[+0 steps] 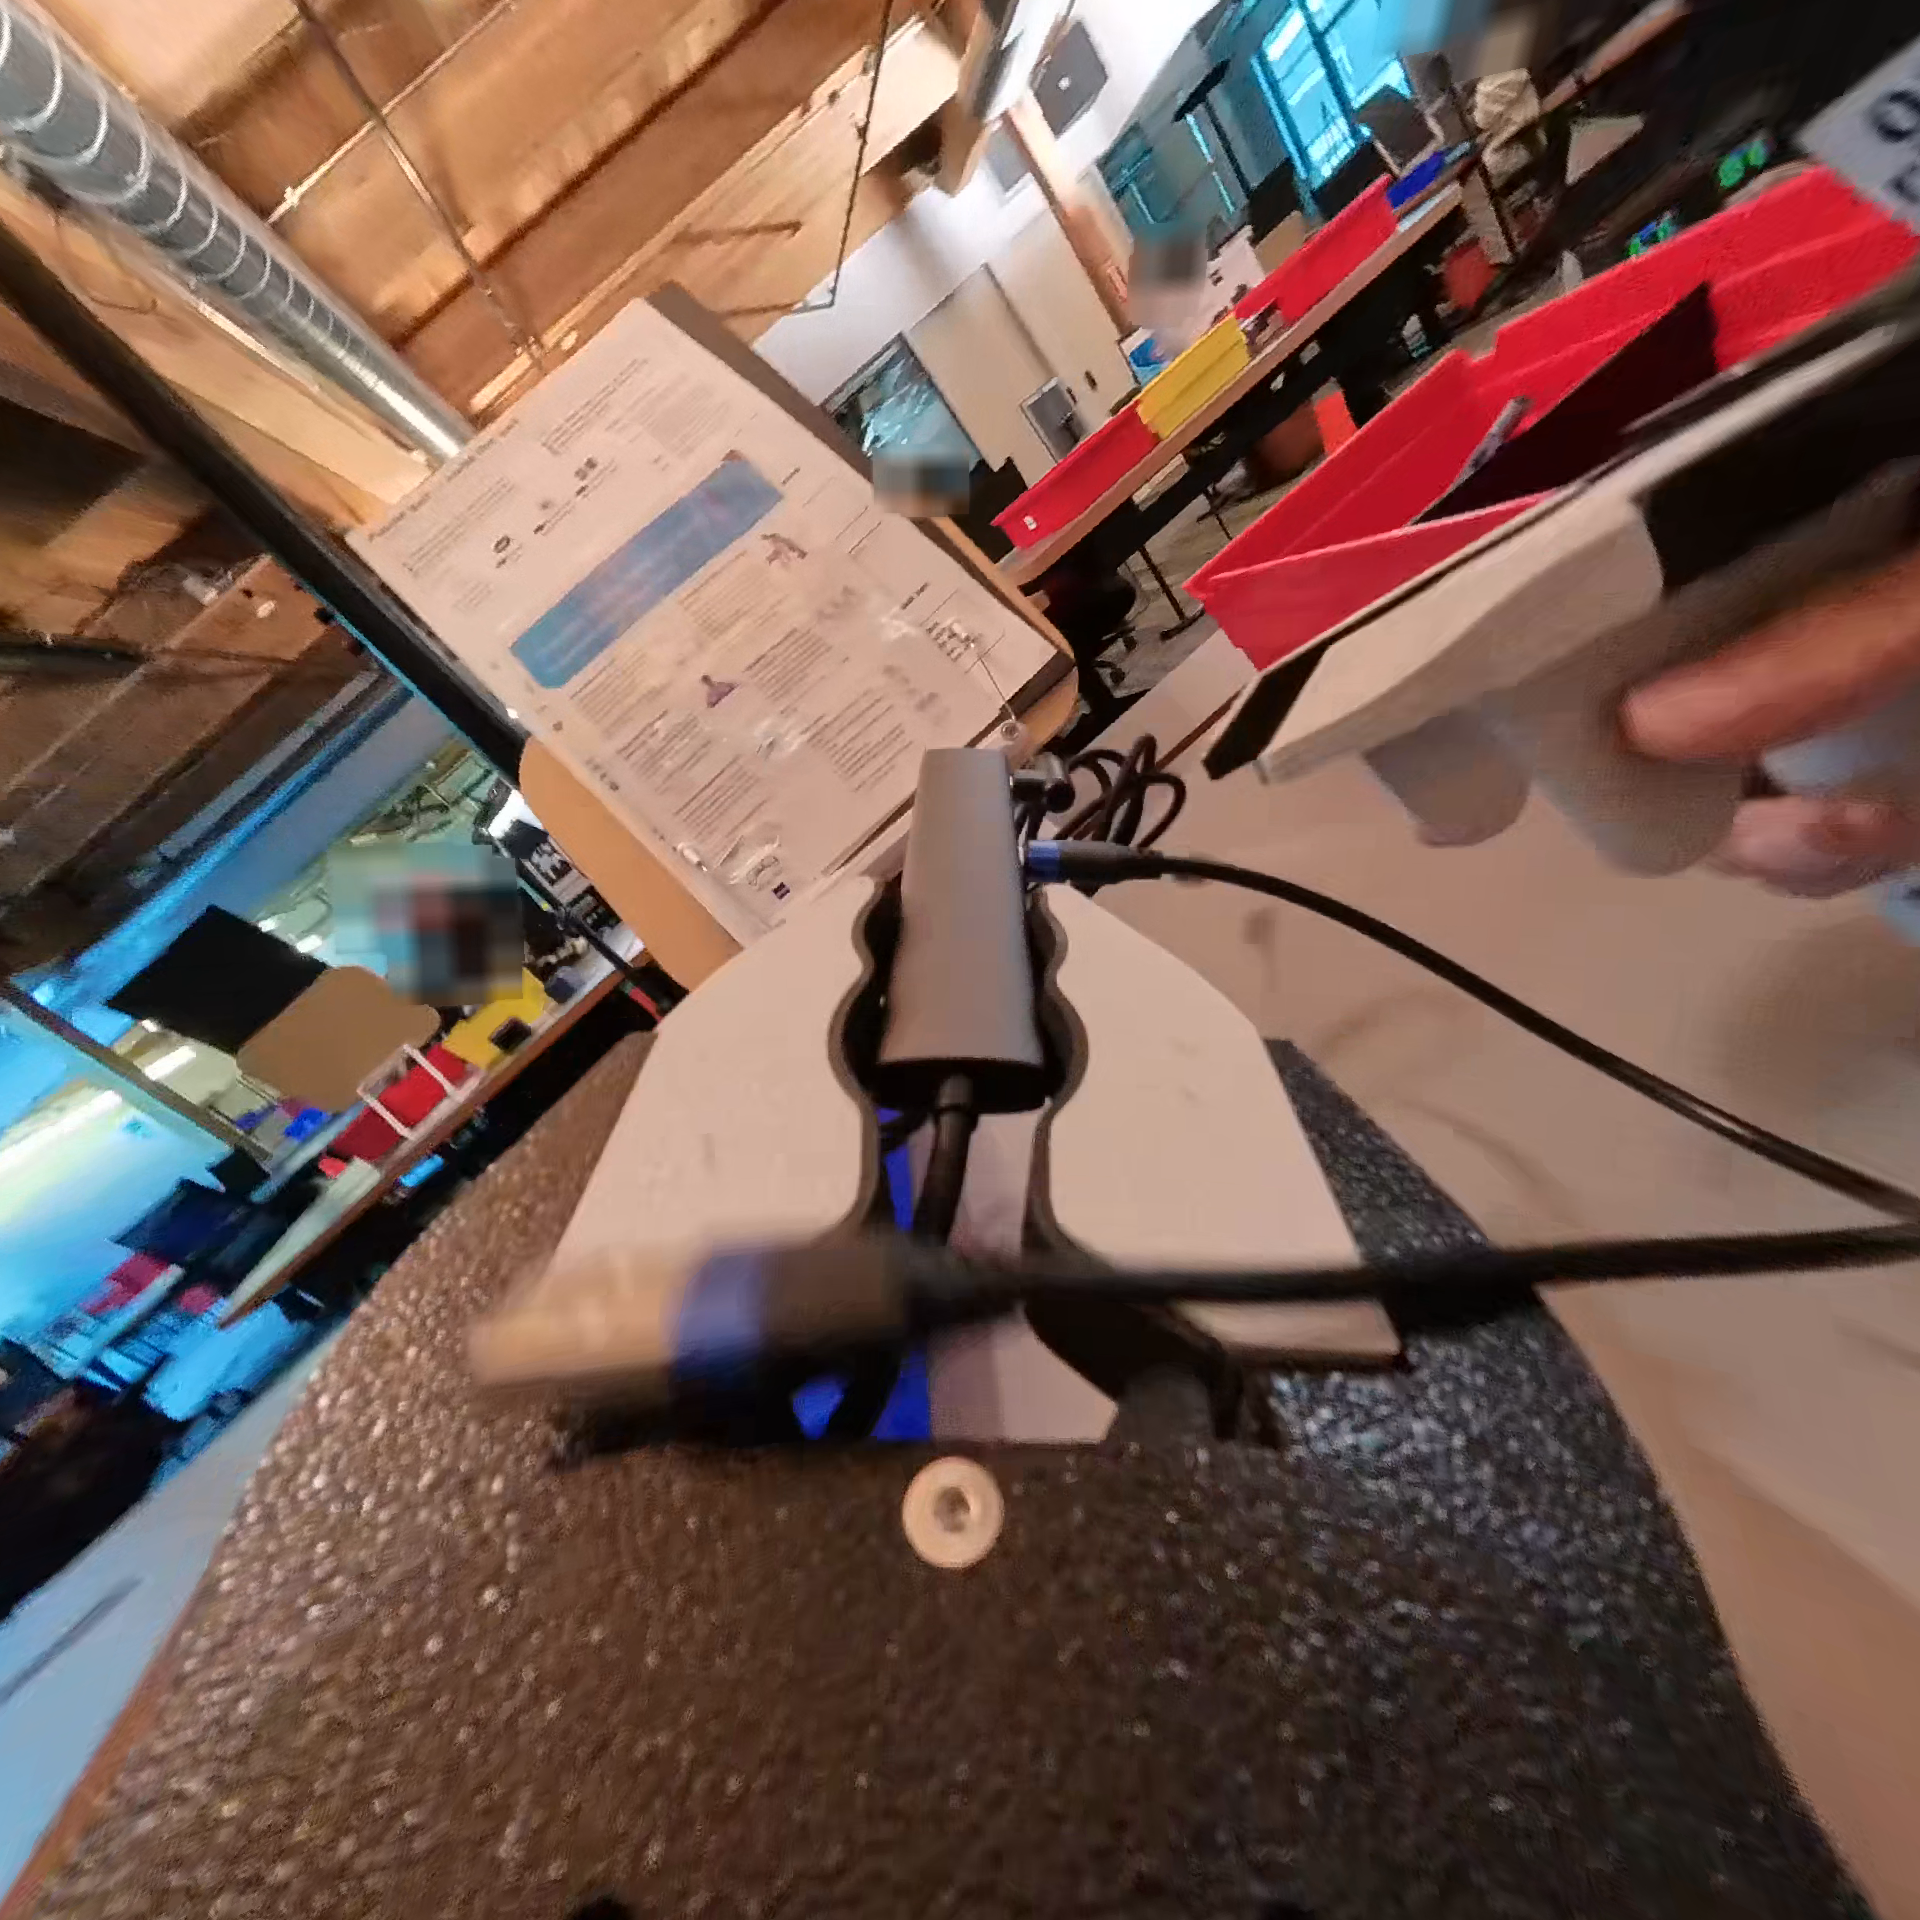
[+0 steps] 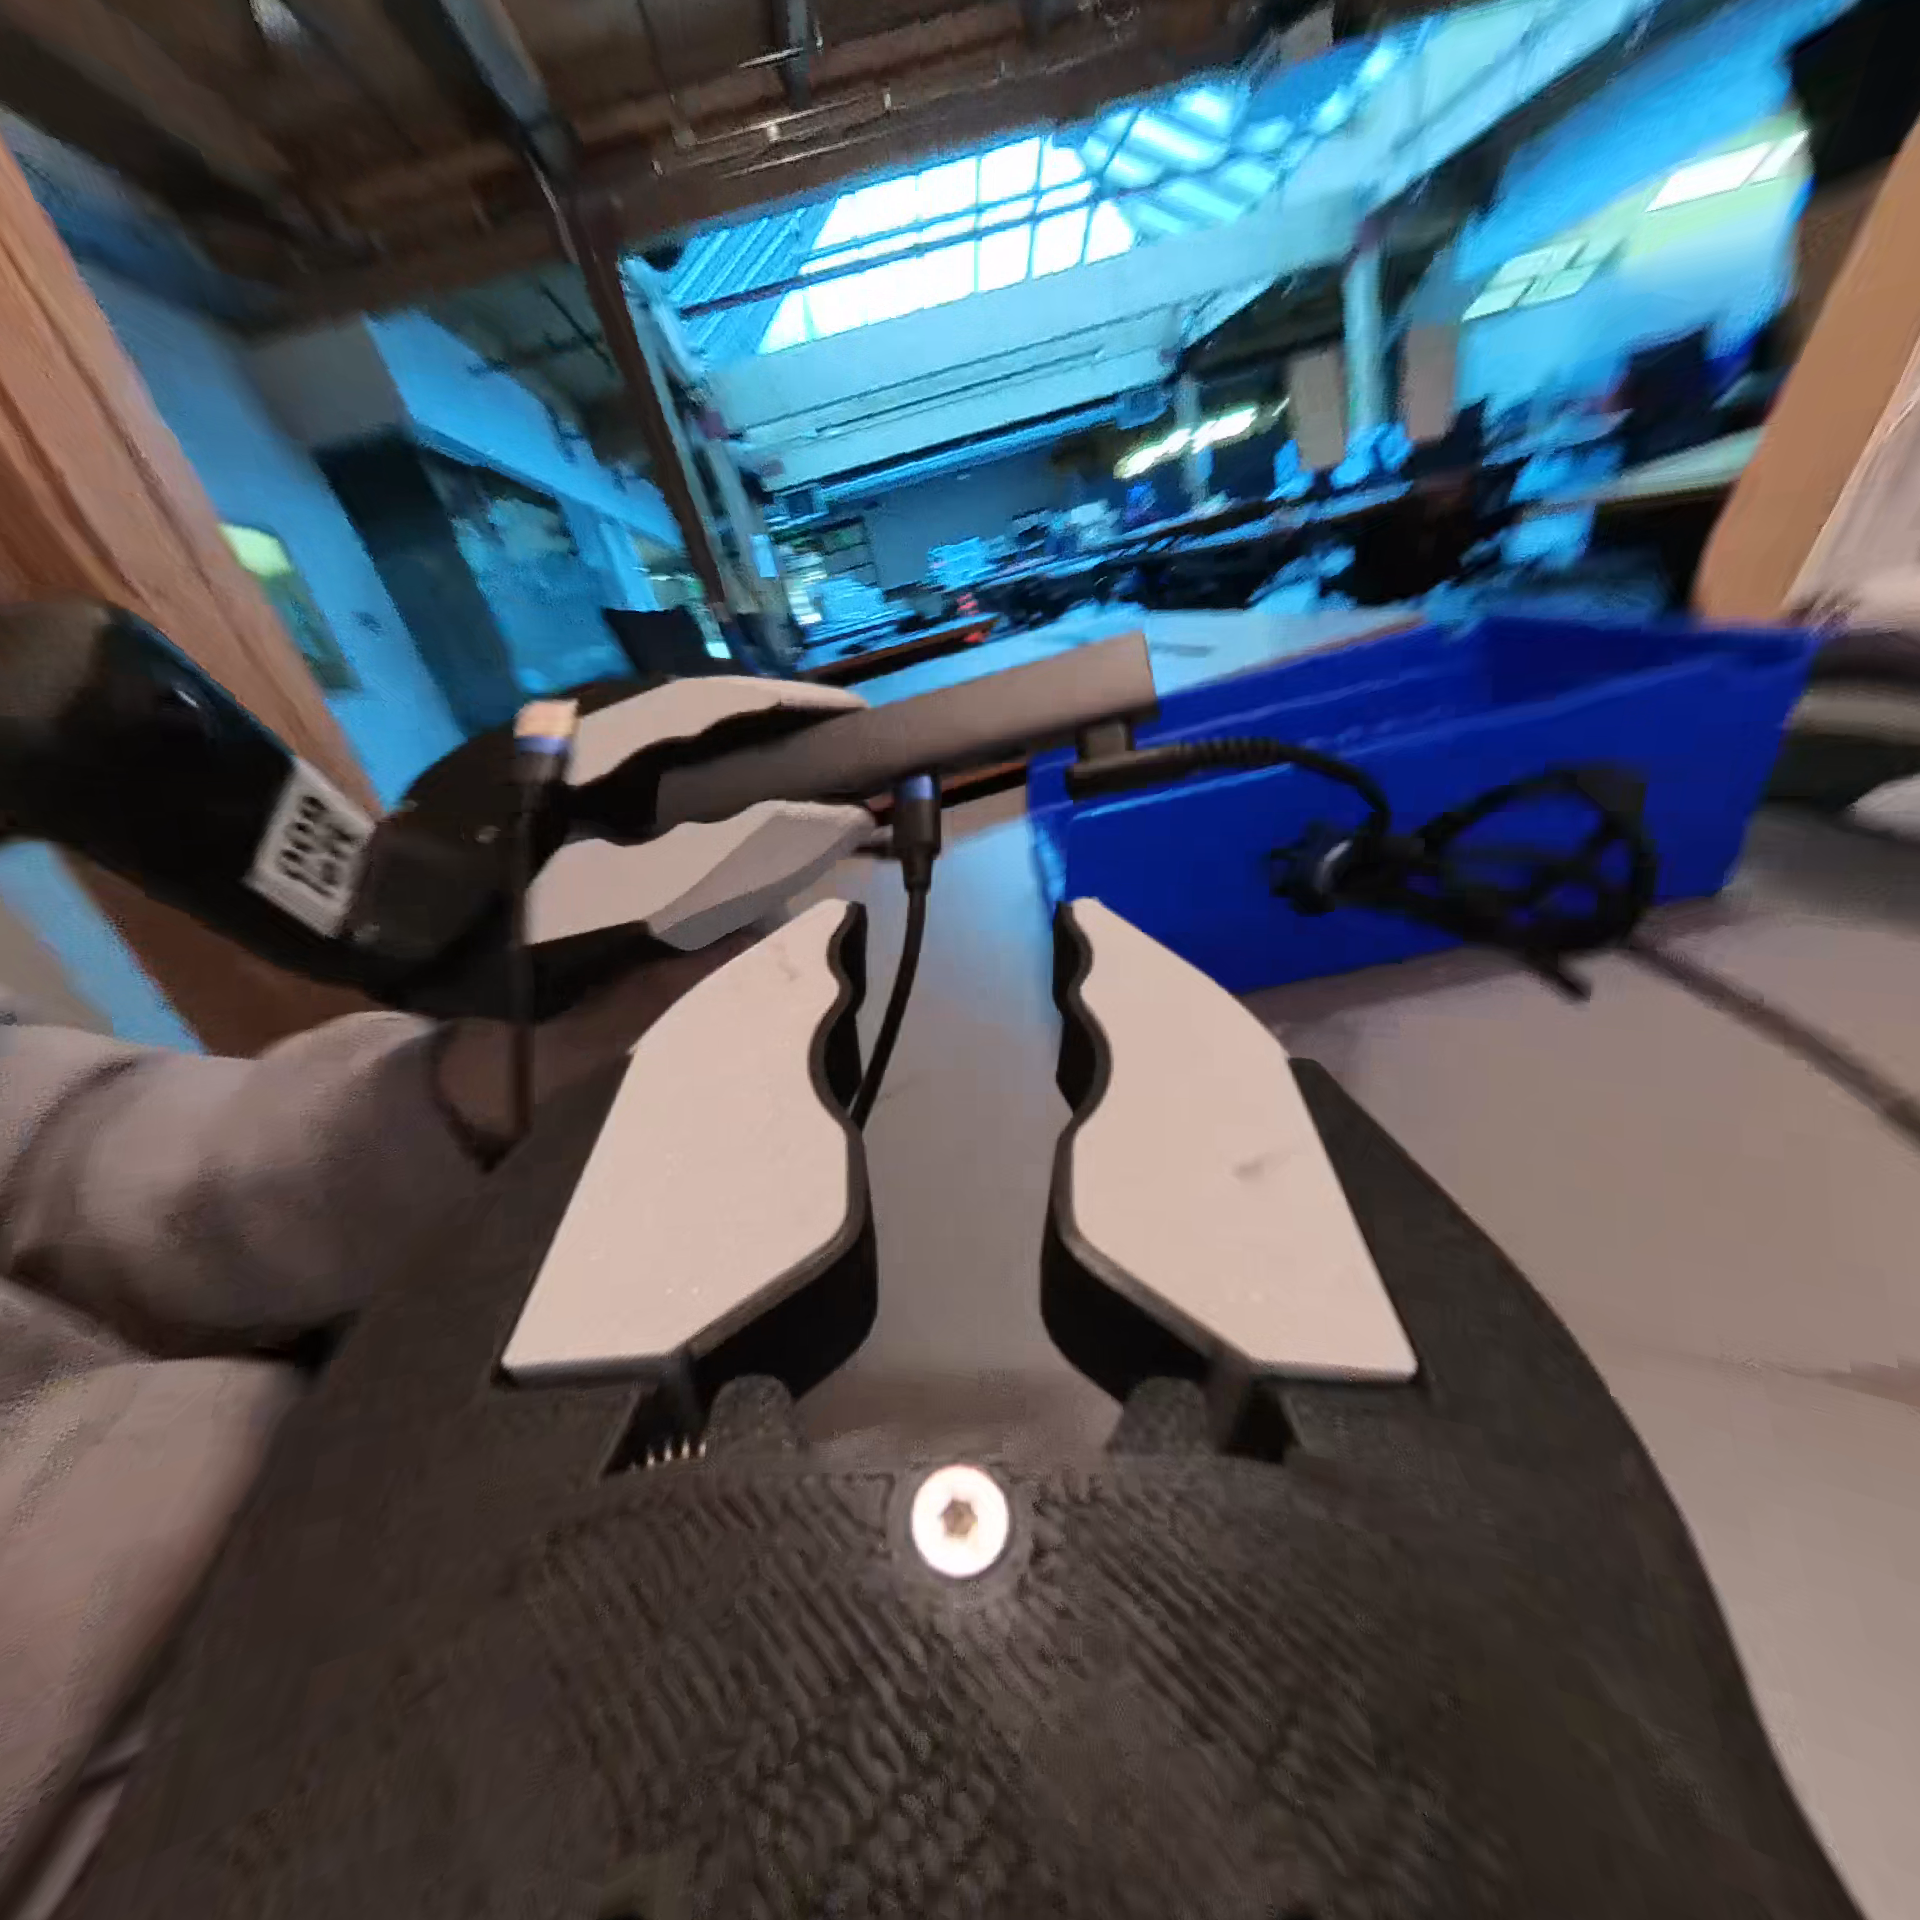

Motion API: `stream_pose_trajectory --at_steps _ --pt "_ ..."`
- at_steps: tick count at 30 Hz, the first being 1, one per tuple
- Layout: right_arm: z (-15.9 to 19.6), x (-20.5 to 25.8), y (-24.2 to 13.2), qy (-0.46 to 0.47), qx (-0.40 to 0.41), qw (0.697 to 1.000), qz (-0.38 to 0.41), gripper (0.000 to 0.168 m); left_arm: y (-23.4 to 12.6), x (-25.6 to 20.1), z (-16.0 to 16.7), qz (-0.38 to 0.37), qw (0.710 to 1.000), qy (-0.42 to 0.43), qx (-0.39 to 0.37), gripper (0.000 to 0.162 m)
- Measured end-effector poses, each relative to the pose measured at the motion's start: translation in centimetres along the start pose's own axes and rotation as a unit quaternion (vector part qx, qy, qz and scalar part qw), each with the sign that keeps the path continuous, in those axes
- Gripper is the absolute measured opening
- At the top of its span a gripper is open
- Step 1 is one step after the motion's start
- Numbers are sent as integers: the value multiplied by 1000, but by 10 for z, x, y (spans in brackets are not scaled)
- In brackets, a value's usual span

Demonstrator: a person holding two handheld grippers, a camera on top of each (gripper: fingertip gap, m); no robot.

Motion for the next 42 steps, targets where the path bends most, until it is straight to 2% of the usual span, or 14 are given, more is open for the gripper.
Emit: stream_pose_trajectory --at_steps 2,4,8,11,14,16,20,25,29,42 --pt "2 3 8 -72 -34 995 59 35 1 -3 4 -3 999 -41 4 24" --pt "9 8 16 -108 -53 990 76 31 3 -7 10 -3 997 -82 12 24" --pt "24 11 24 -128 -40 988 80 19 2 -16 18 18 986 -165 11 24" --pt "22 12 22 -137 -63 984 94 11 3 -21 20 28 982 -186 13 24" --pt "27 9 22 -137 -54 984 99 5 3 -25 22 40 979 -200 14 24" --pt "28 8 22 -138 -52 984 101 8 3 -26 24 42 977 -208 17 24" --pt "31 9 24 -141 -32 985 99 26 2 -23 28 39 974 -221 16 24" --pt "33 14 28 -149 -31 982 115 11 -1 -29 31 49 966 -253 5 24" --pt "35 14 29 -105 -22 987 119 11 -3 -30 35 55 959 -279 -3 24" --pt "45 27 33 -88 -6 976 198 11 -11 -31 40 76 942 -325 -20 24"
Point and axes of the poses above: each gripper's, where its closed fingertips meet, y out along the fingers, z out of its underside, x = y × z across the jaws, the point moved 6 cm from there along -y, back along the fingers, and after that the axes turned 2 degrees about y, right-handed, at the moved point
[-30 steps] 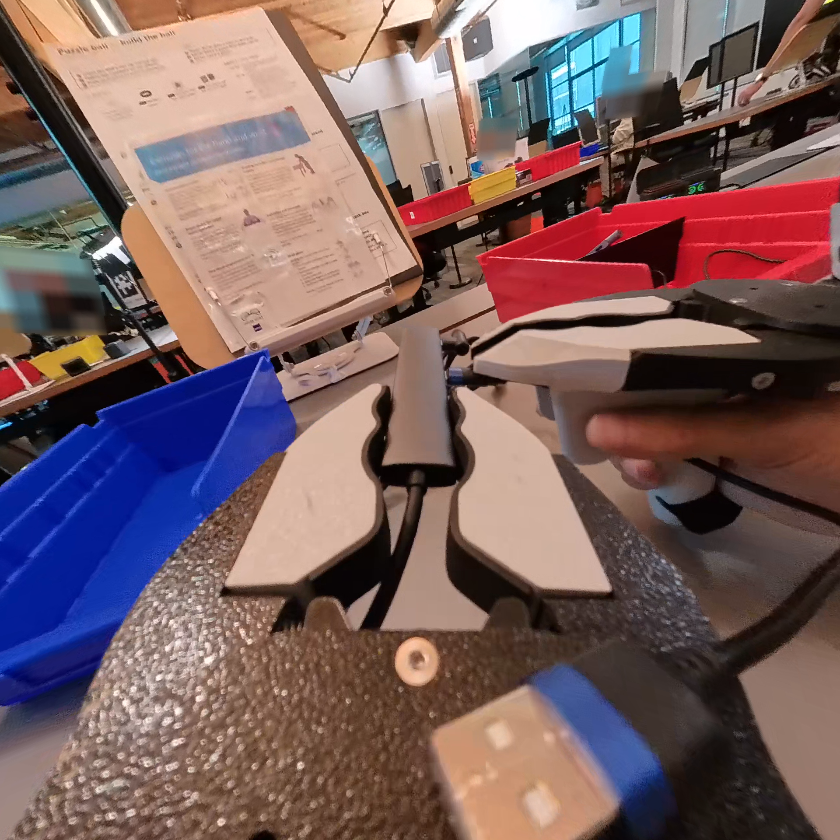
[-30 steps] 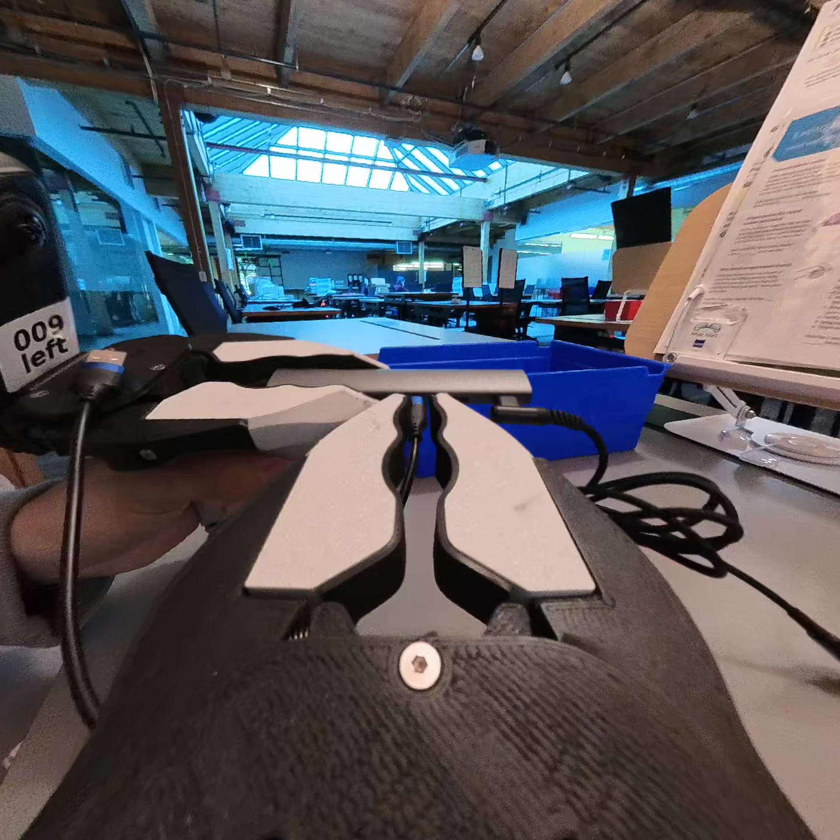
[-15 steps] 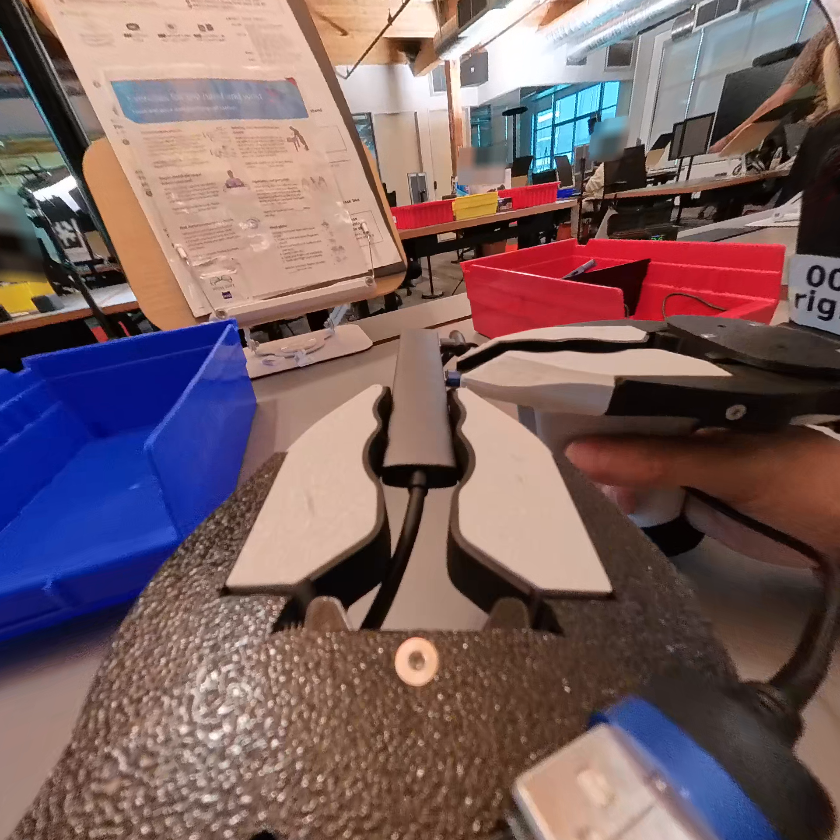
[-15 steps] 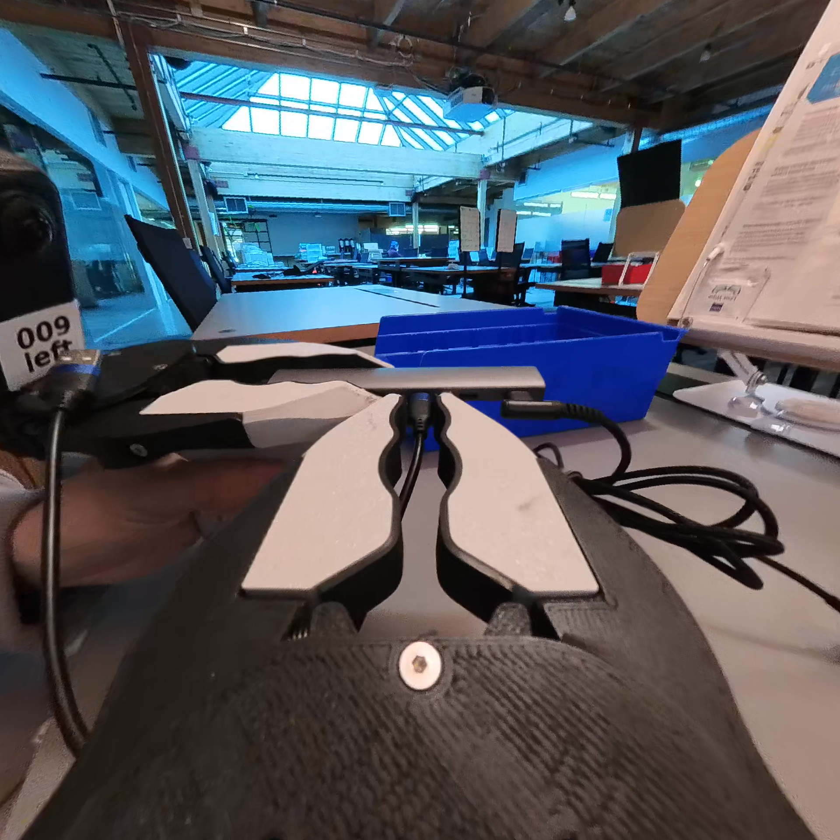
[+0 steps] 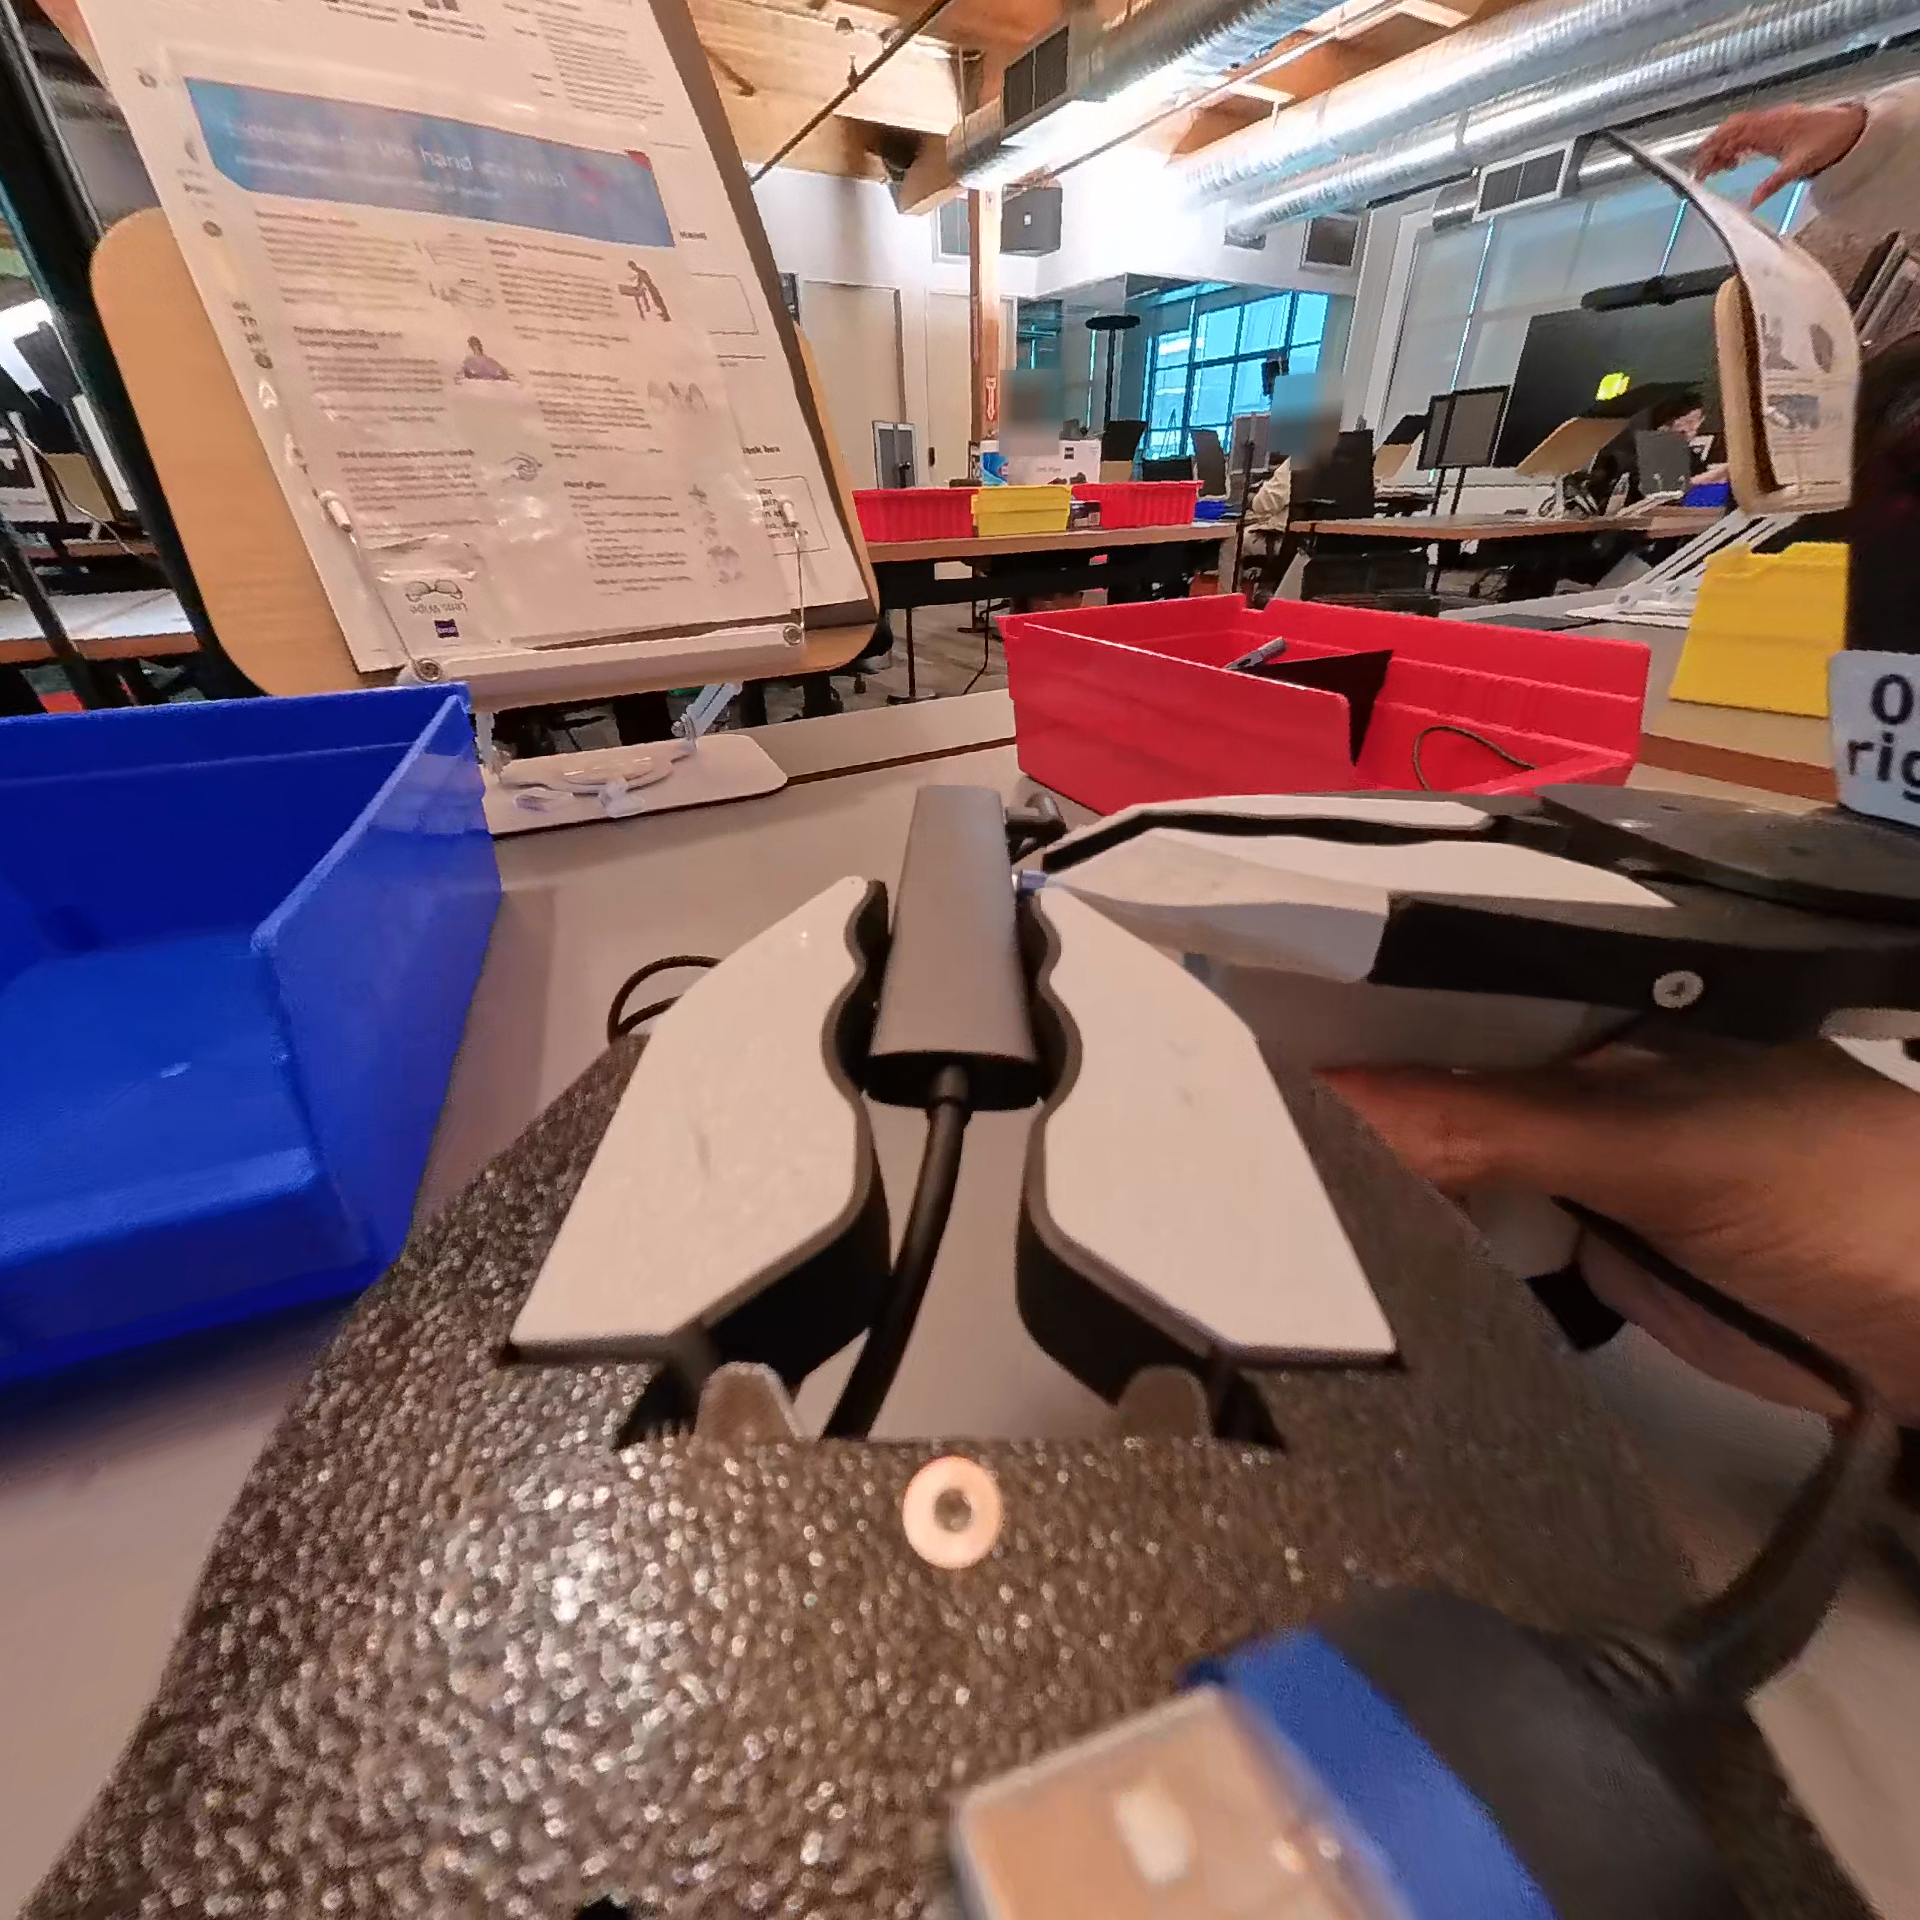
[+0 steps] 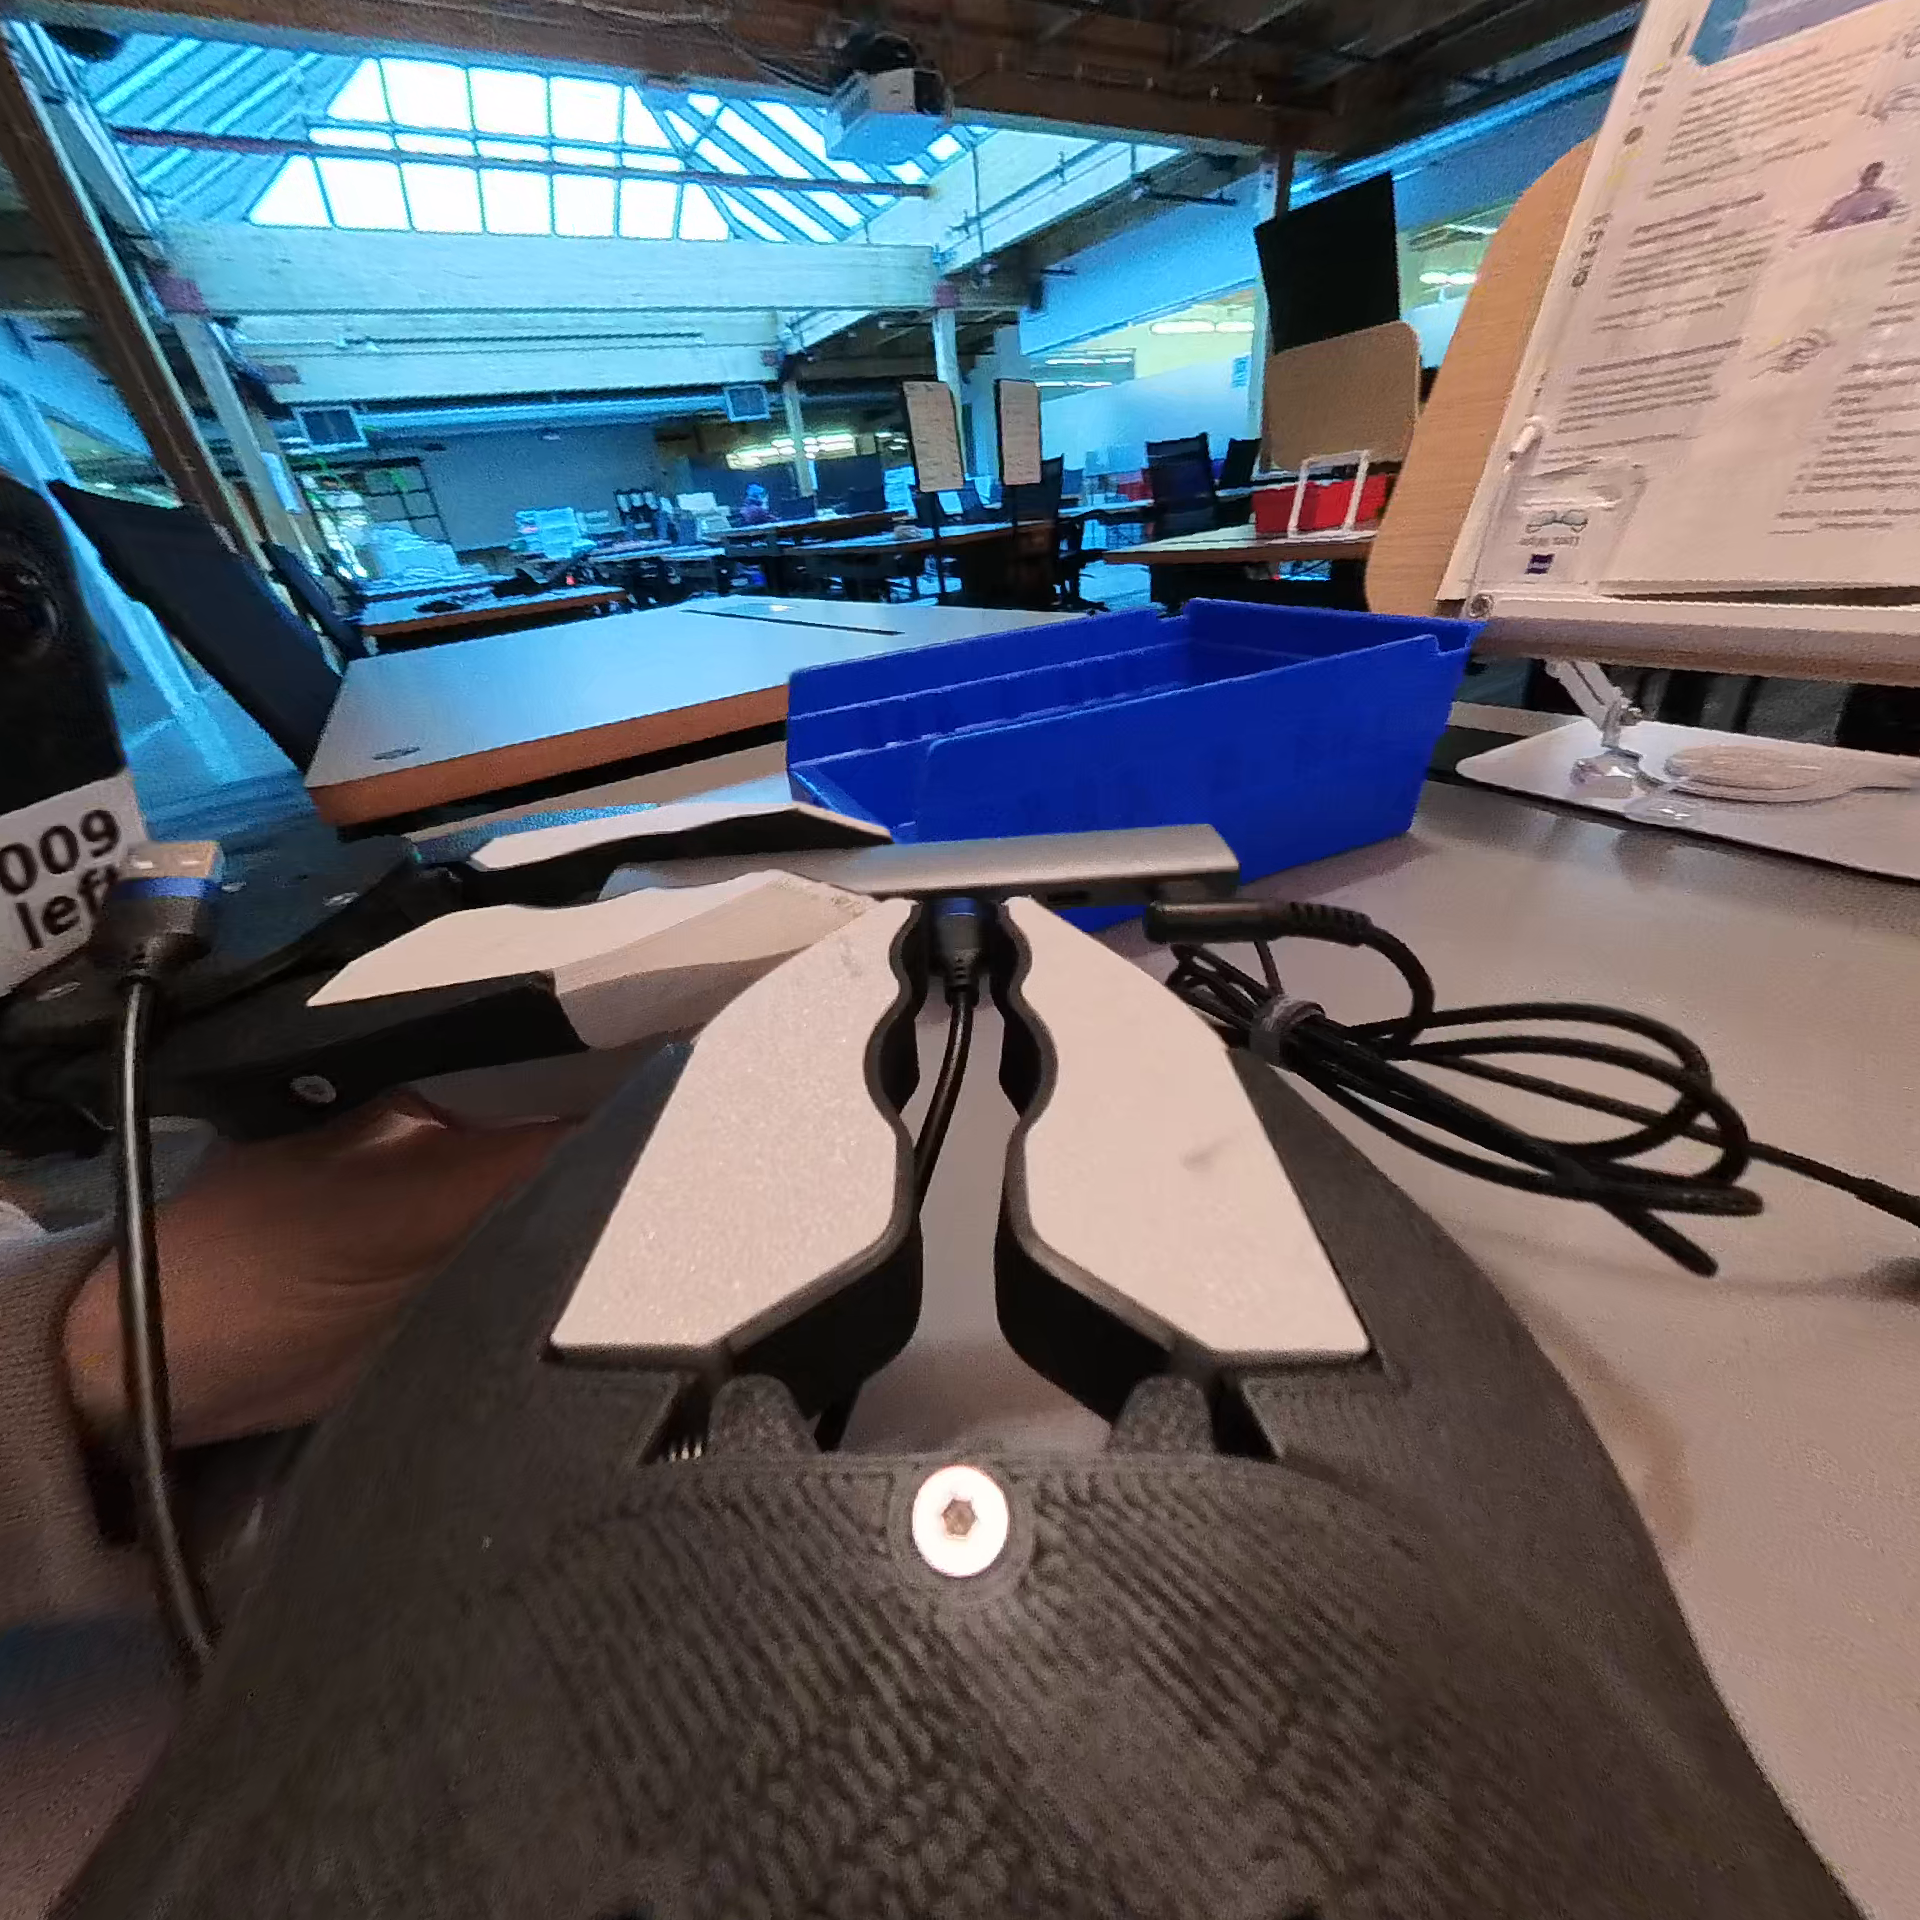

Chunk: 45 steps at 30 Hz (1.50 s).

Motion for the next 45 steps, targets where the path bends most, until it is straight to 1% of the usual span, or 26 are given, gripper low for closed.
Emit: stream_pose_trajectory --at_steps 2,5,10,14,18,20,23,26,28,29,30,31,32,33,34,36,37,38,39,41,42,43,45 --pt "1 1 1 -12 8 1000 8 11 0 2 1 4 1000 4 5 24" --pt "3 5 1 -38 30 999 25 12 0 4 2 6 998 55 17 25" --pt "-2 4 -4 -60 49 996 38 12 2 -3 -3 8 996 82 18 25" --pt "-9 6 -11 -100 70 991 55 12 4 -8 -6 19 997 72 13 25" --pt "-15 11 -22 -111 76 989 62 11 3 -15 -11 25 996 91 9 25" --pt "-18 13 -25 -111 73 989 65 11 1 -17 -13 29 996 82 4 25" --pt "-17 14 -27 -94 72 991 70 11 1 -19 -13 36 995 96 4 25" --pt "-17 13 -33 -61 58 995 62 11 1 -22 -15 47 994 95 7 25" --pt "-19 15 -40 -54 62 994 67 11 2 -25 -14 50 993 104 9 25" --pt "-21 19 -48 -53 63 994 74 8 2 -23 -14 30 994 103 14 25" --pt "-21 17 -55 -61 60 992 88 6 1 -9 -15 -18 995 93 13 25" --pt "-18 11 -66 -60 72 991 98 4 -2 18 -17 -55 997 52 14 25" --pt "-18 10 -91 -21 57 993 104 2 -5 42 -20 -62 998 -2 16 24" --pt "-17 8 -96 29 41 995 90 0 -9 56 -28 -59 998 -20 8 24" --pt "-14 4 -96 61 47 994 74 0 -12 56 -35 -59 998 -6 -5 24" --pt "-14 -2 -82 74 78 993 54 0 -13 35 -45 -32 998 48 -31 24" --pt "-20 1 -73 75 78 994 27 2 -13 23 -46 -14 996 74 -42 24" --pt "-28 4 -63 76 74 994 13 26 -12 13 -46 8 994 93 -49 24" --pt "-34 5 -54 66 72 995 15 41 -10 6 -44 24 994 99 -50 24" --pt "-41 10 -40 -2 75 997 31 45 -8 -1 -37 38 995 78 -45 24" --pt "-41 14 -34 -34 75 996 35 51 -7 -4 -35 45 996 64 -45 24" --pt "-40 18 -28 -53 77 995 29 51 -6 -5 -34 44 996 55 -48 24" --pt "-34 23 -19 -70 85 993 30 44 -7 -8 -33 42 997 44 -56 24"
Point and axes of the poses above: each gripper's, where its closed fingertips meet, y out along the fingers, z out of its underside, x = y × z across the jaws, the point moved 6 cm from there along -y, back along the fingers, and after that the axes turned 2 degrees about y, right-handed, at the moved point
